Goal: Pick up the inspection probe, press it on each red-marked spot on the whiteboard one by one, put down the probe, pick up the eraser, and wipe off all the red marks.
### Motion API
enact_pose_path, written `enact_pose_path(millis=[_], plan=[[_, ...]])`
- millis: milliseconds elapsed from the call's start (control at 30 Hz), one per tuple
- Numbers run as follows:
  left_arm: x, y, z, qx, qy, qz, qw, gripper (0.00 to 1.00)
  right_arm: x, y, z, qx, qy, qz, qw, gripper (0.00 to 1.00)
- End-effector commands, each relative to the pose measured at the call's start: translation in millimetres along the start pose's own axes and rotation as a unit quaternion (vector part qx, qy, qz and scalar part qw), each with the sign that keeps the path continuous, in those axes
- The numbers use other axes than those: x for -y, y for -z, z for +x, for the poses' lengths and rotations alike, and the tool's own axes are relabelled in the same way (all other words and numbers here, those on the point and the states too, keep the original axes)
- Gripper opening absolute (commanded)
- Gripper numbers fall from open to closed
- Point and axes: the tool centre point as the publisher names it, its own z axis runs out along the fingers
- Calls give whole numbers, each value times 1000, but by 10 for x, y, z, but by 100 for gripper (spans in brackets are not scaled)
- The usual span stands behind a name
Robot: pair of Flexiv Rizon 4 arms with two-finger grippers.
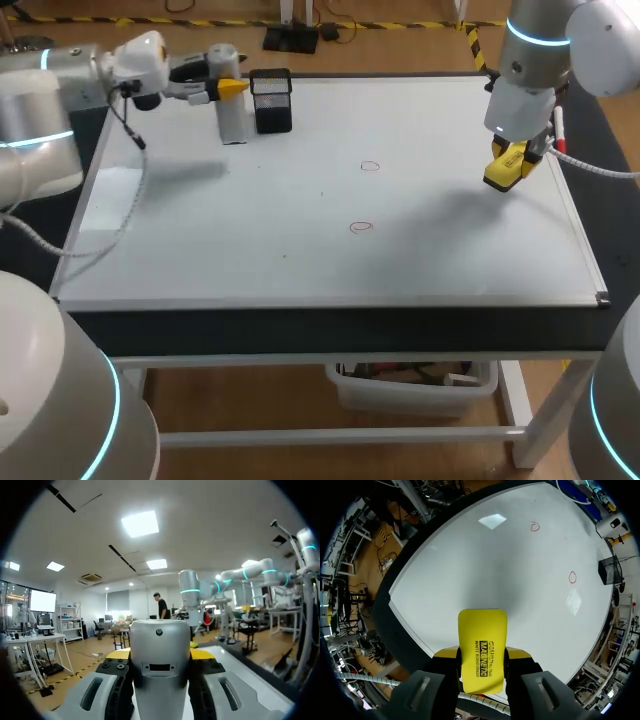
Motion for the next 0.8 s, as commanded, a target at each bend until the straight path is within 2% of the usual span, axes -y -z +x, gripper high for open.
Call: enact_pose_path(millis=[33,333,567,667,800], plan=[[89,265,120,106,-4,-6,994,0,10,8,-2,-2,1,0,1000,0],[138,603,111,139,-7,-11,990,0,10,8,-2,-2,1,0,1000,0],[145,694,119,151,-4,-16,988,0,10,8,-2,-2,1,0,1000,0],[145,694,119,151,-4,-16,988,0,-50,26,-146,-3,28,6,1000,0],[145,694,119,151,-4,-16,988,0,-208,46,-437,-2,79,10,997,0]])
